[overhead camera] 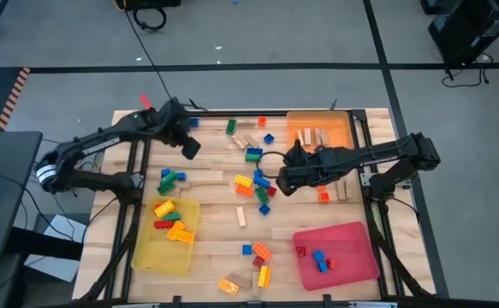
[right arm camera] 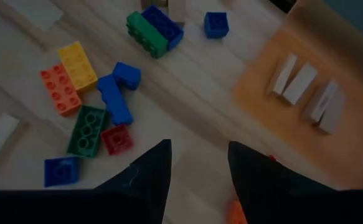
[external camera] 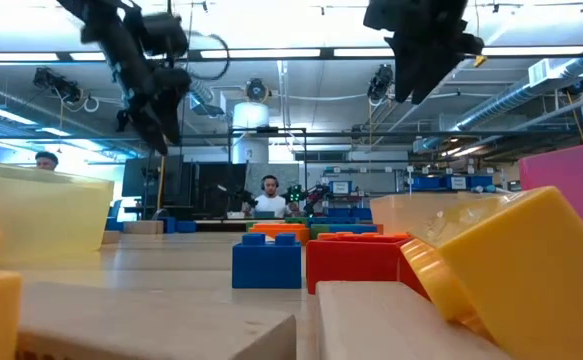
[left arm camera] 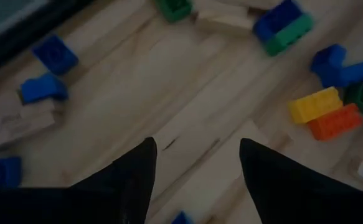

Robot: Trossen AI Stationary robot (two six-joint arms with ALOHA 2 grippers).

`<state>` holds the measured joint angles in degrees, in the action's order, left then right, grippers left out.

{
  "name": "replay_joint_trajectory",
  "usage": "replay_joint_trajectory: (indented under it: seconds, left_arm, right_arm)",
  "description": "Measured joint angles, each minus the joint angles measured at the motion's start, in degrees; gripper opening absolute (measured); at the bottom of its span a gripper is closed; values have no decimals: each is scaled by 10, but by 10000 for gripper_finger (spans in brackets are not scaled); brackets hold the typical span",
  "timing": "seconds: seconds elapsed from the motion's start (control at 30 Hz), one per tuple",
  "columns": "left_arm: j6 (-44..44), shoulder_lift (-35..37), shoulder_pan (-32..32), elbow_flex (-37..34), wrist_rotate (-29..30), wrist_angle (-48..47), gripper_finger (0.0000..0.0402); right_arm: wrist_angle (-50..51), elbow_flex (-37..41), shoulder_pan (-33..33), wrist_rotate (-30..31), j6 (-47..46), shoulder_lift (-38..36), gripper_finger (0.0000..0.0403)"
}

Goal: Sort blocks by size
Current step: Put the brown block into the orange bin

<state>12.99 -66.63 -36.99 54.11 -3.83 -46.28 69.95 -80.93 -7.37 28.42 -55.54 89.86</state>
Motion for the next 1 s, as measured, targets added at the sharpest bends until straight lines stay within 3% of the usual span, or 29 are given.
replay_joint_trajectory:
  seconds: [0.17, 0.4, 0.53, 0.73, 1.0]
  left_arm:
    - [-39, -56, -69, 17, -58, -14, 211]
    - [-197, -156, -122, 145, 34, -116, 204]
    - [-297, -220, -134, 195, 43, -203, 204]
    - [-399, -285, -139, 195, 57, -212, 204]
    - [-411, -352, -174, 195, 77, -204, 204]
  right_arm:
    - [-15, 0, 12, -10, 42, 0, 170]
    - [-46, 0, 21, -10, 78, 0, 170]
    - [-56, 0, 27, -11, 76, 0, 169]
    - [-74, 0, 27, -11, 71, 0, 171]
    - [-112, 0, 27, -10, 71, 0, 168]
